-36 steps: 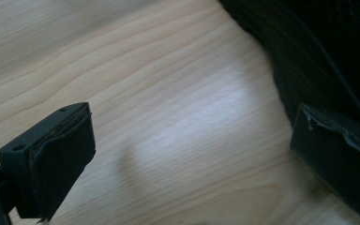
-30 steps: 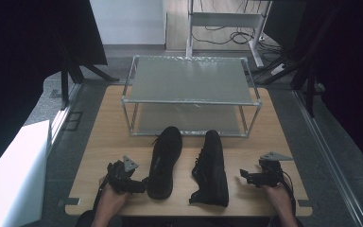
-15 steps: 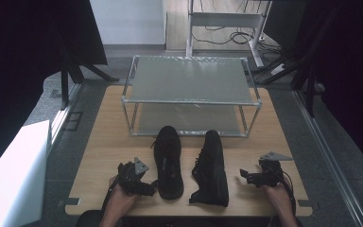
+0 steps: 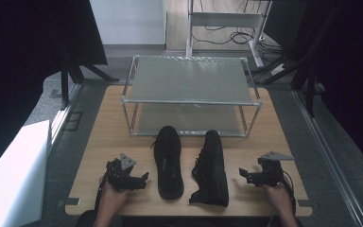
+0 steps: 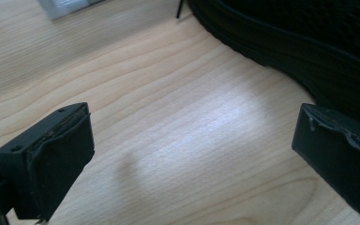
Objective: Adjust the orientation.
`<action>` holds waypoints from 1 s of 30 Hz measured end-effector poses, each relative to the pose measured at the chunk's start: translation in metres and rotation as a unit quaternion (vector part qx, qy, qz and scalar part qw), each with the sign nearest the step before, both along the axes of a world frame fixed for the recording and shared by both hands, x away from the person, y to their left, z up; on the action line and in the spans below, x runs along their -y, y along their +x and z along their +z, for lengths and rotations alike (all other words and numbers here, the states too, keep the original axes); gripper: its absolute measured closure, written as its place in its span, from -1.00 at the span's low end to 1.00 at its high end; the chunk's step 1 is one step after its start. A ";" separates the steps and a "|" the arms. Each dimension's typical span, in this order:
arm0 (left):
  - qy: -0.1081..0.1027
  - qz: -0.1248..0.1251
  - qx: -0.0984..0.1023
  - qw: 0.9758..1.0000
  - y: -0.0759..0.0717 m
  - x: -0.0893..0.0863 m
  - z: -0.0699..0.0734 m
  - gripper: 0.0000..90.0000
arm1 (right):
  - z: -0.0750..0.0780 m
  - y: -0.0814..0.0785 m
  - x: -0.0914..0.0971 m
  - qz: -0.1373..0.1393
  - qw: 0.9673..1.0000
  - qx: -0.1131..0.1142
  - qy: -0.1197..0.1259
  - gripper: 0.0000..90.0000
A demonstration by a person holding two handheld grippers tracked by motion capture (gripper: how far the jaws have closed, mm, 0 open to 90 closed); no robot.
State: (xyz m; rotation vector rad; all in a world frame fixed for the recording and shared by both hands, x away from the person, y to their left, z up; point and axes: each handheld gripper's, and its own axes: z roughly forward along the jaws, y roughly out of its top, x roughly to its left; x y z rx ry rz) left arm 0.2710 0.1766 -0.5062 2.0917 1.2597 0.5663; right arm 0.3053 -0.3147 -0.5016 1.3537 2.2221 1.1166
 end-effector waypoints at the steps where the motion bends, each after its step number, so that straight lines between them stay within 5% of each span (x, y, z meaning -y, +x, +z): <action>1: -0.005 0.005 0.003 1.000 0.000 -0.002 0.000 -1.00 | 0.001 0.000 -0.001 0.003 1.000 0.002 0.000 -0.97; 16: -0.019 0.007 0.001 1.000 0.002 -0.003 -0.002 -1.00 | 0.023 0.000 -0.014 0.038 0.999 0.029 -0.001 -1.00; 30: -0.010 0.010 -0.004 1.000 0.003 -0.003 -0.003 -1.00 | 0.049 0.003 -0.032 0.061 0.998 0.014 0.018 -1.00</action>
